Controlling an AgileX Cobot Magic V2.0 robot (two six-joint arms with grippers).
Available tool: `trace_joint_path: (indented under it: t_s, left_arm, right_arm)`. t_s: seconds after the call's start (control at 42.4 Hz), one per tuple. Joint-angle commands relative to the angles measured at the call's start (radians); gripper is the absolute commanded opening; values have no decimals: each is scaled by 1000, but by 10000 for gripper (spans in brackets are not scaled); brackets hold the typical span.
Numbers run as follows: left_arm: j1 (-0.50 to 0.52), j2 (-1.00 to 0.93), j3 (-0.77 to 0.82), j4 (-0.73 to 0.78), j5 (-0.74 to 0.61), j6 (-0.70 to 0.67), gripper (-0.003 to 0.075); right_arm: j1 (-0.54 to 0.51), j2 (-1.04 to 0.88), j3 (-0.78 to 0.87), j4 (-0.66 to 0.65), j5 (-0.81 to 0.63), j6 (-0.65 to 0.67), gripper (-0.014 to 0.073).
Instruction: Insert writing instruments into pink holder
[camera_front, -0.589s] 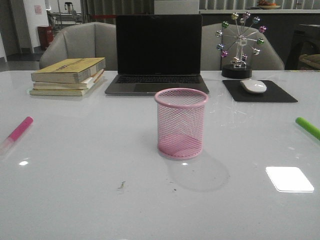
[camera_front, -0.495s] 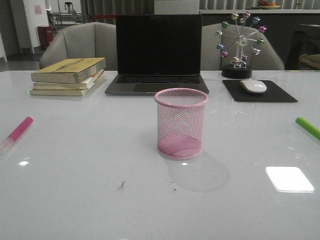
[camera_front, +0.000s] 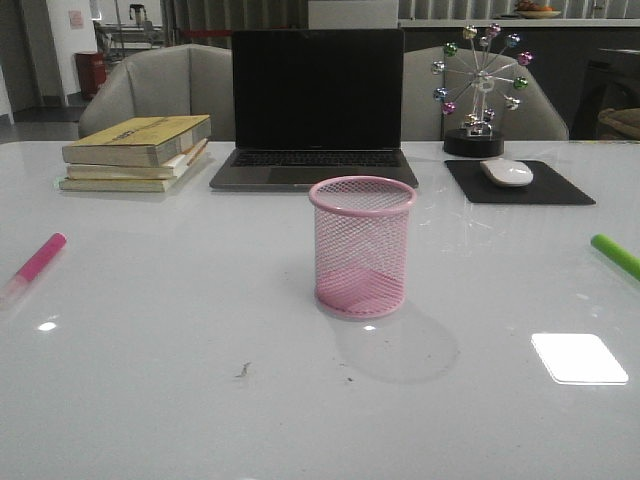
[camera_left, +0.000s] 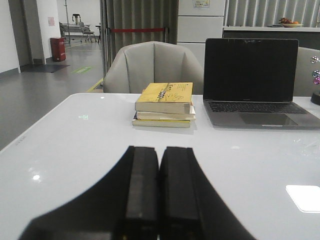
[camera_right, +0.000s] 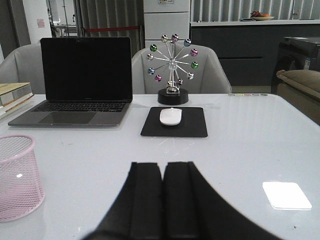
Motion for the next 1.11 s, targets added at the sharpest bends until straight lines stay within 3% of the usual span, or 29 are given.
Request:
trace_joint_path:
  t_s: [0.0,0.377,0.589,0.825,1.084]
  left_arm:
    - [-6,-20,5,-8,-85,1,92]
    - [-6,-20,-67,-9,-143,3,92]
    - [-6,33,-336,-10,32,3,92]
    - [-6,257,-663,-12,266,3,92]
    - [-6,480,-798,-13,457,3,92]
  right_arm:
    - [-1,-19,-8,-1,-92,-6,57]
    - [-1,-19,-70,-3,-54,-7,57]
    - [-1,15,-311,-21,113,-7,57]
    - [-1,215,-616,-22,301,-7,57]
    - [-1,435,-765,-22,539,-7,57]
